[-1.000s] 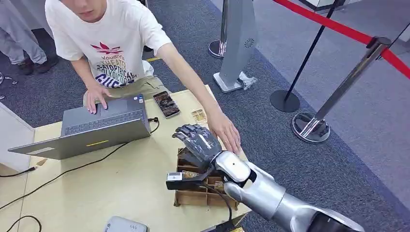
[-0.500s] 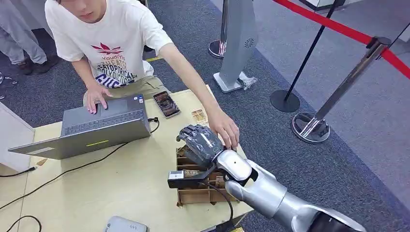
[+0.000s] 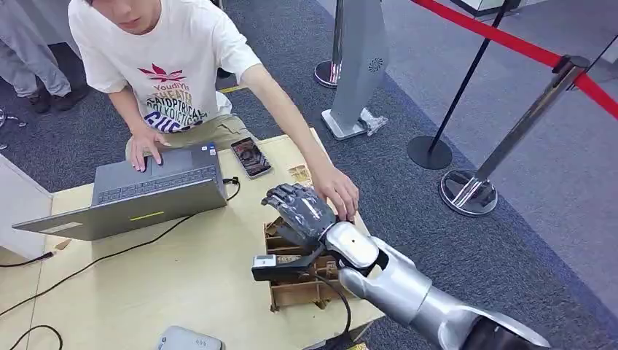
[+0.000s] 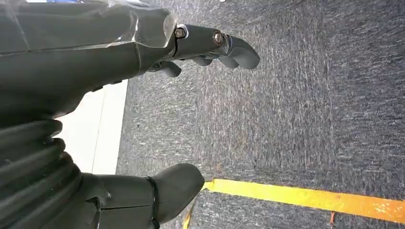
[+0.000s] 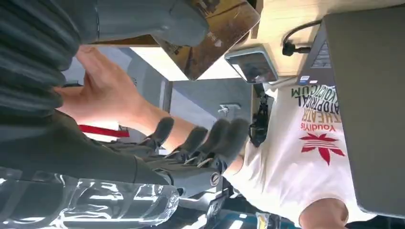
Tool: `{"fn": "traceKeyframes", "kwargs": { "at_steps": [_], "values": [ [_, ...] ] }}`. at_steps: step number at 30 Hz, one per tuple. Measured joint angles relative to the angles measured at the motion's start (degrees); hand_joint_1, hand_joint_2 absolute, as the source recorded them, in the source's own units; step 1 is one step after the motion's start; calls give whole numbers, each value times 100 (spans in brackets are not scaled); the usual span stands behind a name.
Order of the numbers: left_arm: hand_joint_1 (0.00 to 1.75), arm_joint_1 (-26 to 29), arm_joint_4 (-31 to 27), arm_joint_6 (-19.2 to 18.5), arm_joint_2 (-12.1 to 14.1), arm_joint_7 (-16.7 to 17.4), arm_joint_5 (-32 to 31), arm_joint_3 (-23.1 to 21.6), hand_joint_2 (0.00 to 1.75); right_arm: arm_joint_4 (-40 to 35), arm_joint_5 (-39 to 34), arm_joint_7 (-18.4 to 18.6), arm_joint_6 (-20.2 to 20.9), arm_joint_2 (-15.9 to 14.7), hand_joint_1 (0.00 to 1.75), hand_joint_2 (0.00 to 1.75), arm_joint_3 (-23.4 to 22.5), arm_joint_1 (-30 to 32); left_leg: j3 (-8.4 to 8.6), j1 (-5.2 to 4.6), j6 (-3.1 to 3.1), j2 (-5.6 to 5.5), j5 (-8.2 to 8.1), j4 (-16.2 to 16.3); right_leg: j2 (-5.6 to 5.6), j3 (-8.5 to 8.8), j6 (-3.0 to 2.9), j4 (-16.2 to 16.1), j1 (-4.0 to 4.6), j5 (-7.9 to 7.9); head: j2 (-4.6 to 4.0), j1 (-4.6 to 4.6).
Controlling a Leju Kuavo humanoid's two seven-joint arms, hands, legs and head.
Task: Pass the card to the sensor for recognition and then transmit it.
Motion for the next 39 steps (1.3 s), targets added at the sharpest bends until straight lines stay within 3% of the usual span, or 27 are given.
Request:
{"fn": "traceKeyframes", "kwargs": {
  "at_steps": [5, 12, 13, 18, 19, 20, 23, 25, 27, 33, 39],
  "values": [
    [0, -1, -35, 7, -11, 0, -22, 15, 175, 0, -35, 28, 46, -50, 54, 175, 0, -24, 0, 0, 0, 0, 0, 0, 0, 0, 0, 0, 0, 0, 0, 2],
    [0, 0, -61, 13, -24, 0, -100, 48, 175, 7, -135, 105, 138, -114, 56, 175, 0, -60, 0, 0, 0, 0, 0, 0, 0, 0, 0, 0, 0, 0, 0, 2],
    [0, 0, -70, 13, -24, 0, -105, 55, 175, 7, -138, 118, 159, -129, 65, 175, 0, -60, 0, 0, 0, 0, 0, 0, 0, 0, 0, 0, 0, 0, 0, 0],
    [0, -2, -92, 15, -26, 0, -144, 103, 175, 7, -140, 151, 190, -175, 73, 175, 2, -58, 1, 0, 0, 0, 0, 0, 0, 0, 0, 0, 0, 0, 0, 0],
    [0, -3, -94, 18, -26, 0, -146, 109, 175, 7, -138, 155, 190, -179, 103, 175, 2, -58, 0, 0, 0, 0, 0, 0, 0, 0, 0, 0, 0, 0, 0, 2],
    [0, -3, -96, 28, -26, -2, -149, 116, 175, 7, -138, 160, 192, -186, 117, 175, 2, -58, 1, 0, 0, 0, 0, 0, 0, 0, 0, 0, 0, 0, 0, 2],
    [0, -4, -107, 44, -26, -9, -155, 136, 175, 7, -138, 162, 208, -192, 129, 175, 4, -58, 1, 0, 0, 0, 0, 0, 0, 0, 0, 0, 0, 0, 0, 2],
    [0, -4, -109, 48, -28, -11, -157, 138, 175, 7, -138, 162, 208, -192, 129, 175, 7, -58, 1, 0, 0, 0, 0, 0, 0, 0, 0, 0, 0, 0, 0, 0],
    [0, -3, -129, 48, -39, -18, -175, 144, 175, 7, -140, 162, 210, -192, 140, 175, 9, -58, 1, 0, 0, 0, 0, 0, 0, 0, 0, 0, 0, 0, 0, 0],
    [0, -5, -181, 50, -72, -35, -243, 160, 175, 17, -144, 181, 227, -201, 138, 175, 11, -59, 1, 0, 0, 0, 0, 0, 0, 0, 0, 0, 0, 0, 0, 2],
    [0, -10, -195, 50, -79, -39, -315, 162, 175, 17, -148, 221, 240, -210, 147, 175, 9, -47, 1, 0, 0, 0, 0, 0, 0, -1, 0, 0, 0, 0, 0, 0]
  ]
}}
